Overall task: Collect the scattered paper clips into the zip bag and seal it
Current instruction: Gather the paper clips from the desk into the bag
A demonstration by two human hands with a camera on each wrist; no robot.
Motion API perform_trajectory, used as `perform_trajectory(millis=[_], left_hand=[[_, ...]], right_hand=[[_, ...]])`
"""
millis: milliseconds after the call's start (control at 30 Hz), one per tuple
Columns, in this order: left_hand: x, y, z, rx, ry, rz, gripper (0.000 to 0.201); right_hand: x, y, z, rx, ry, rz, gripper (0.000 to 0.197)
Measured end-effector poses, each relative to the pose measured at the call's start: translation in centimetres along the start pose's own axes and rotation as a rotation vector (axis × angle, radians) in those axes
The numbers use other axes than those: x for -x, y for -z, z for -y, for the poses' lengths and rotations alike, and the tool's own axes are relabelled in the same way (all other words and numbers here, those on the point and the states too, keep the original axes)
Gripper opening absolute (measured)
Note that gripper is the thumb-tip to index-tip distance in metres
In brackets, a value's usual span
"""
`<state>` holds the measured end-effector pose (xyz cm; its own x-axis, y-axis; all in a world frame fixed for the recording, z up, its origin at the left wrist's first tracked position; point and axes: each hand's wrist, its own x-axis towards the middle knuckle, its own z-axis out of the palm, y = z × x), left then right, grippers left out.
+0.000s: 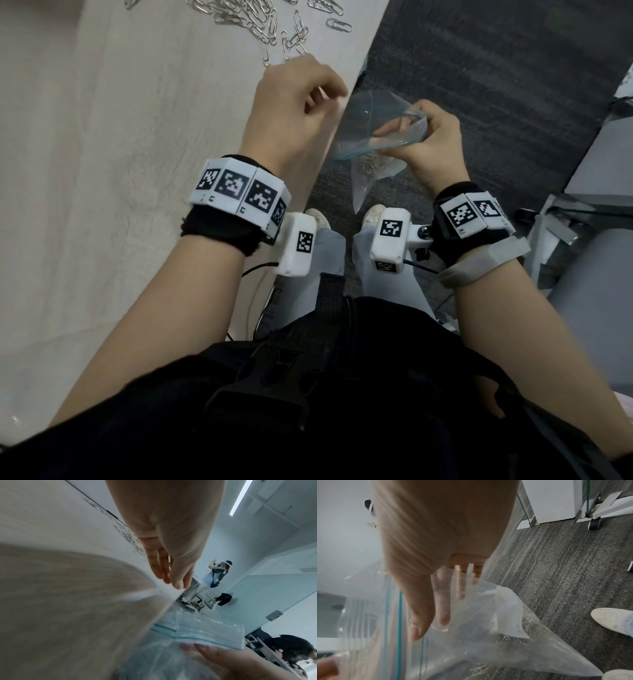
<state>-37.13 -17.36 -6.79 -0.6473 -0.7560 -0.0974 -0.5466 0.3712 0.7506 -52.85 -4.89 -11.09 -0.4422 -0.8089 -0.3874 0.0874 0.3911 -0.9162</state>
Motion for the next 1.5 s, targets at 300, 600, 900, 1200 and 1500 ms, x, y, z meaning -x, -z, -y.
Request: perform_trajectory(millis=[300,600,900,1200,1500], left_hand=[[-2.5,2.4,3.4,-0.057,0.224,-0.475,0.041],[-5.7,4.8,5.6,-0.324,0.689,-0.419,0.074],[-8.5,2.4,4.3,-0.314,0.731,-0.346,0.066],[-10.1,5.0,5.2,-0.358,0.643,-0.434,0.064],[-9.3,4.8,6.2,-0.447,0.570,-0.197,0.059]], right_hand=[[-2.4,1.2,0.9,-0.040,0.000,0.001,0.039],[-7.4,3.2,2.8,-0.032,-0.026,0.110,0.042],[-10.6,3.9,3.7,0.001,-0.039,0.185,0.041],[-10.8,3.5,4.4,0.032,-0.064,0.166,0.040],[-9.8,2.4,4.6,0.013,-0.057,0.081,0.034]])
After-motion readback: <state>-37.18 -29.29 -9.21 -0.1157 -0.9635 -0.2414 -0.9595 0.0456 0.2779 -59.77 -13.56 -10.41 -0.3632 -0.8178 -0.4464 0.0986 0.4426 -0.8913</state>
